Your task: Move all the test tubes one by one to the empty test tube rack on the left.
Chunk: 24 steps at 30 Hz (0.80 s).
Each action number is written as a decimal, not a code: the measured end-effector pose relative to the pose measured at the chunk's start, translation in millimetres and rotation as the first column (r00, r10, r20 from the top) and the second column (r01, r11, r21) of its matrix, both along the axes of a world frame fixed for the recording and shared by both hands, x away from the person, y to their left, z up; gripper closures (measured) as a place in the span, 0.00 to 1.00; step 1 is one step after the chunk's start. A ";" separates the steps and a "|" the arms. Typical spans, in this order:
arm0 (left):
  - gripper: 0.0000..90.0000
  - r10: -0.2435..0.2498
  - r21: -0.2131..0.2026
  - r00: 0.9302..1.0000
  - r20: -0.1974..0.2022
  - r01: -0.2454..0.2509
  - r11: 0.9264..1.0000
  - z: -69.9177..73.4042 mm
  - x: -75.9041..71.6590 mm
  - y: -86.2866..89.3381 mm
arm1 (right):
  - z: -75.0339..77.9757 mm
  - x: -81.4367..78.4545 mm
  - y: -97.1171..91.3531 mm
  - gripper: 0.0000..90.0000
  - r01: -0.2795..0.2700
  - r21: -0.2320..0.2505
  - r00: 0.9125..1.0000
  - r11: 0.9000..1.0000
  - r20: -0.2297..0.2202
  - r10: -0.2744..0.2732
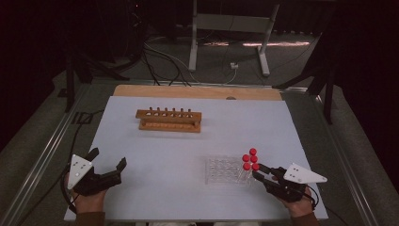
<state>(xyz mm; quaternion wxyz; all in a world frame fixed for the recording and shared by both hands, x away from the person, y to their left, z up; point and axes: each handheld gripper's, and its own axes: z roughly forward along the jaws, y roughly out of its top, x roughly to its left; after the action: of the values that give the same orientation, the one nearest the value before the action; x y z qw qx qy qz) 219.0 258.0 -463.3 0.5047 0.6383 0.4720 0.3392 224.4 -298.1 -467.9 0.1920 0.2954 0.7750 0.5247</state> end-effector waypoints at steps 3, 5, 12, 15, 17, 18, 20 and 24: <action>0.02 0.000 0.001 1.000 0.000 0.000 1.000 -0.2 0.1 -0.4 | -3.0 0.6 3.0 0.77 -0.002 -0.018 1.000 1.000 -0.006 0.002; 0.02 0.000 0.002 1.000 0.000 0.000 1.000 -0.2 0.0 -0.6 | -3.7 0.9 3.7 0.77 -0.001 -0.024 1.000 1.000 -0.005 0.001; 0.02 -0.002 0.004 1.000 -0.002 0.002 1.000 -0.6 0.3 -1.5 | -10.7 5.2 7.6 0.82 0.007 -0.047 1.000 0.999 -0.021 -0.008; 0.02 -0.001 0.007 1.000 -0.004 0.001 1.000 -0.7 0.2 -1.4 | -7.7 4.5 6.4 0.82 0.010 -0.042 1.000 0.999 -0.014 -0.011; 0.02 -0.003 0.009 1.000 -0.005 0.003 1.000 -0.8 0.3 -1.6 | -4.2 3.5 5.2 0.83 0.010 -0.031 1.000 0.999 -0.008 -0.010; 0.02 -0.003 0.009 1.000 -0.005 0.003 1.000 -0.7 0.2 -1.7 | -2.6 3.2 4.5 0.83 0.011 -0.026 1.000 1.000 -0.004 -0.011; 0.02 -0.005 0.011 1.000 -0.007 0.006 1.000 -0.7 0.4 -2.0 | 0.6 2.5 3.8 0.83 0.011 -0.021 1.000 1.000 0.000 -0.011; 0.02 -0.008 0.012 1.000 -0.011 0.008 1.000 -1.2 1.2 -2.7 | 8.8 0.7 1.7 0.83 0.011 -0.010 1.000 1.000 0.013 -0.011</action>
<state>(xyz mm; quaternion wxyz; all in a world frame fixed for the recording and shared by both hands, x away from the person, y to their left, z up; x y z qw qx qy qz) 220.3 255.3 -464.5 0.4994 0.6451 0.4702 0.3366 225.1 -296.3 -459.0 0.2015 0.2952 0.7748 0.5214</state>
